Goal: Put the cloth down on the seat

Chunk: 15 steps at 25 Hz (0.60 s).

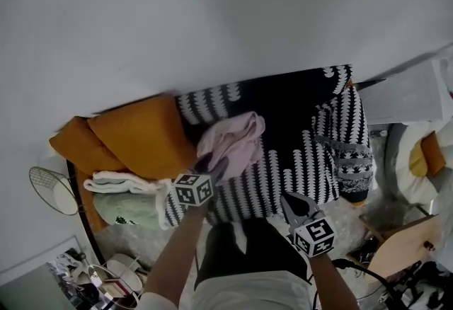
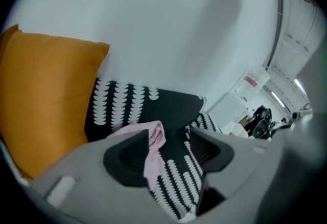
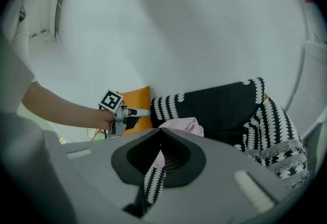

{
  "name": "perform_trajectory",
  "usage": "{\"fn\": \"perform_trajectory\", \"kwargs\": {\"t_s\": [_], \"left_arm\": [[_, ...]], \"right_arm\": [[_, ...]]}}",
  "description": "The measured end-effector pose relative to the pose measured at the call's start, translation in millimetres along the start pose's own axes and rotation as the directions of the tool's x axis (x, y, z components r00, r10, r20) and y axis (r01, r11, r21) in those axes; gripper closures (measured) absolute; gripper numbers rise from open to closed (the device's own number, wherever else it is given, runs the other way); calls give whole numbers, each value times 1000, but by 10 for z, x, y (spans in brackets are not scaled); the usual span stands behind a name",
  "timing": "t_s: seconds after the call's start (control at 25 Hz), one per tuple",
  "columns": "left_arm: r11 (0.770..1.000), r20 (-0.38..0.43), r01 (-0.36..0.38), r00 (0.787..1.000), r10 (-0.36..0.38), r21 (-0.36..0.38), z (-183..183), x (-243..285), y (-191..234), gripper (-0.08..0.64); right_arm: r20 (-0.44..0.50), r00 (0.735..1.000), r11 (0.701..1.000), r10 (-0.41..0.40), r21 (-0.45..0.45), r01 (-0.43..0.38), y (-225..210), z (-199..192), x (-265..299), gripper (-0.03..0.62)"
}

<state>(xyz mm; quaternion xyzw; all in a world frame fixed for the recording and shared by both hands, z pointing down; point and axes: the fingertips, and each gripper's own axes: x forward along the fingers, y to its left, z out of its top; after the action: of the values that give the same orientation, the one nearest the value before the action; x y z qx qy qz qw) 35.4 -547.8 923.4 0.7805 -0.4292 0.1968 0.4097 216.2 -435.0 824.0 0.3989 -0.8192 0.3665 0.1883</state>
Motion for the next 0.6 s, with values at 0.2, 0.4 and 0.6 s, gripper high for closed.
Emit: {"fn": "perform_trajectory", "kwargs": {"t_s": [0.2,0.4,0.6], "left_arm": [[1000,42,7,999,-8,20,187,-297,-211,362],[1000,94,8,996,-10,22,307,-695,-380,404],[998,161,-14,987,5,53,353,-1133,-523,508]], "right_arm": [[17,1000,1000,8,-22,-8,143,132,-172,586],[21,1000,998,19,-61,-18,392,219,-317,586],[28,999,995,23,-103,-20,639,299,-420,586]]}}
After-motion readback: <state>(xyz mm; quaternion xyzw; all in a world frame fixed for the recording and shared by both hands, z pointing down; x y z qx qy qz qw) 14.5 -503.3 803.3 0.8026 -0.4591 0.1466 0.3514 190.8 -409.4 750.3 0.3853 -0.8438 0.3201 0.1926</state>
